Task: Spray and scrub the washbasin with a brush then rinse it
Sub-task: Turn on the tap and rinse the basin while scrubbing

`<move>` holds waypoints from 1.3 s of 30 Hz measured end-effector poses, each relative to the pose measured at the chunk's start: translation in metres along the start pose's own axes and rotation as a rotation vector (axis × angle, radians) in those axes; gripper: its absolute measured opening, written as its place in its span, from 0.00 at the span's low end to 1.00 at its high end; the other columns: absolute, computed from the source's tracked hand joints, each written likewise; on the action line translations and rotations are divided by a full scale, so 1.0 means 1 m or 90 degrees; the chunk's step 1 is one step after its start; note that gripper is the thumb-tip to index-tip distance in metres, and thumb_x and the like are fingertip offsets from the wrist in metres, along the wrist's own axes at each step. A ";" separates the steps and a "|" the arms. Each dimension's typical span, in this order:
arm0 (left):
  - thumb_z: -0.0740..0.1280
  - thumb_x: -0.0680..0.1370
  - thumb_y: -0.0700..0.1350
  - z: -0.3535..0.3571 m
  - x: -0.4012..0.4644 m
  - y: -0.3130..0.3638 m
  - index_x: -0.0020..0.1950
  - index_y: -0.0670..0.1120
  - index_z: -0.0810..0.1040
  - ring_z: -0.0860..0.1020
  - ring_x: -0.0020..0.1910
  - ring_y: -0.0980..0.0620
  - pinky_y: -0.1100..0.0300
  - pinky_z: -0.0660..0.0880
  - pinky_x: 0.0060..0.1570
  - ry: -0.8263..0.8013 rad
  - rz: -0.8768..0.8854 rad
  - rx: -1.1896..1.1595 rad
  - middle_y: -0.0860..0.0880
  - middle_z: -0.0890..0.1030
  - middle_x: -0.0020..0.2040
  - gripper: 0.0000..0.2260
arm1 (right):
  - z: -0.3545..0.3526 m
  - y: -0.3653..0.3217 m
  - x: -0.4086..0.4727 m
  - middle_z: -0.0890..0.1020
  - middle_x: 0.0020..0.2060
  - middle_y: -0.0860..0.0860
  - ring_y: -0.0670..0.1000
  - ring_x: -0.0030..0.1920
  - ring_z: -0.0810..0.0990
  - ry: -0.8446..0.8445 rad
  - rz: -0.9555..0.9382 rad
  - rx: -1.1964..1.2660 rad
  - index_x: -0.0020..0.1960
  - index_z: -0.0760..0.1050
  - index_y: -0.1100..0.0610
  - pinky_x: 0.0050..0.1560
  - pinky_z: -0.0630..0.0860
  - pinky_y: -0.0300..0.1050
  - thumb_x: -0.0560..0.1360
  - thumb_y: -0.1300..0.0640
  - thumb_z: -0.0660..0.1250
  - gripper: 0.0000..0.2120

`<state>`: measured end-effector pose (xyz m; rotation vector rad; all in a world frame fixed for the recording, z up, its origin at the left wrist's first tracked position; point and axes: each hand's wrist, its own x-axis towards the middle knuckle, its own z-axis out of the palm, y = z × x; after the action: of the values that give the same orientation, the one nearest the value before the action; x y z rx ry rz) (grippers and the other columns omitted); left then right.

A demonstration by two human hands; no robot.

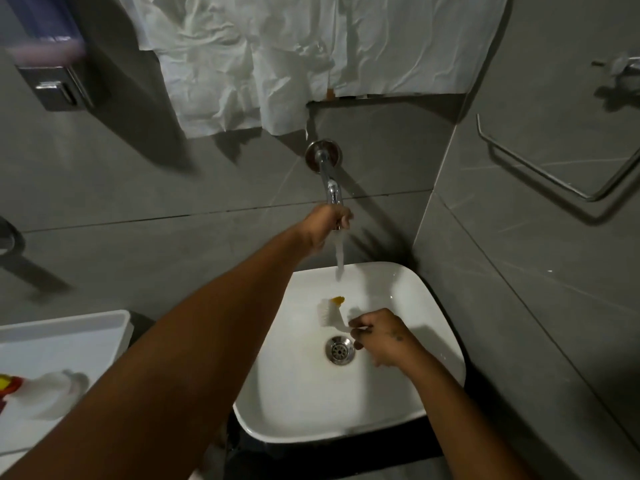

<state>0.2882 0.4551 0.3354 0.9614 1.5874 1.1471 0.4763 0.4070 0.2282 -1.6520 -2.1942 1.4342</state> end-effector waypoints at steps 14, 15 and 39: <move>0.70 0.76 0.55 -0.022 -0.004 -0.020 0.49 0.51 0.82 0.77 0.52 0.57 0.62 0.67 0.48 0.022 0.089 0.092 0.52 0.82 0.50 0.09 | 0.002 0.011 -0.011 0.85 0.44 0.53 0.56 0.45 0.84 0.044 -0.011 -0.117 0.43 0.84 0.51 0.39 0.79 0.42 0.73 0.61 0.63 0.11; 0.71 0.75 0.55 -0.025 -0.004 -0.020 0.47 0.51 0.83 0.78 0.51 0.57 0.62 0.67 0.48 0.025 0.102 0.094 0.52 0.83 0.49 0.08 | 0.001 0.011 -0.012 0.84 0.43 0.54 0.56 0.44 0.84 0.045 -0.011 -0.131 0.41 0.83 0.53 0.38 0.80 0.44 0.73 0.61 0.62 0.11; 0.69 0.77 0.56 -0.026 -0.012 -0.022 0.47 0.50 0.83 0.80 0.52 0.55 0.61 0.69 0.49 0.037 0.128 0.094 0.51 0.84 0.49 0.10 | 0.009 0.005 -0.024 0.83 0.43 0.54 0.59 0.48 0.83 0.034 -0.059 -0.236 0.44 0.81 0.56 0.45 0.78 0.43 0.75 0.60 0.64 0.07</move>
<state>0.2651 0.4315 0.3202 1.2164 1.6697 1.2157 0.4860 0.3823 0.2307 -1.6316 -2.5871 0.9932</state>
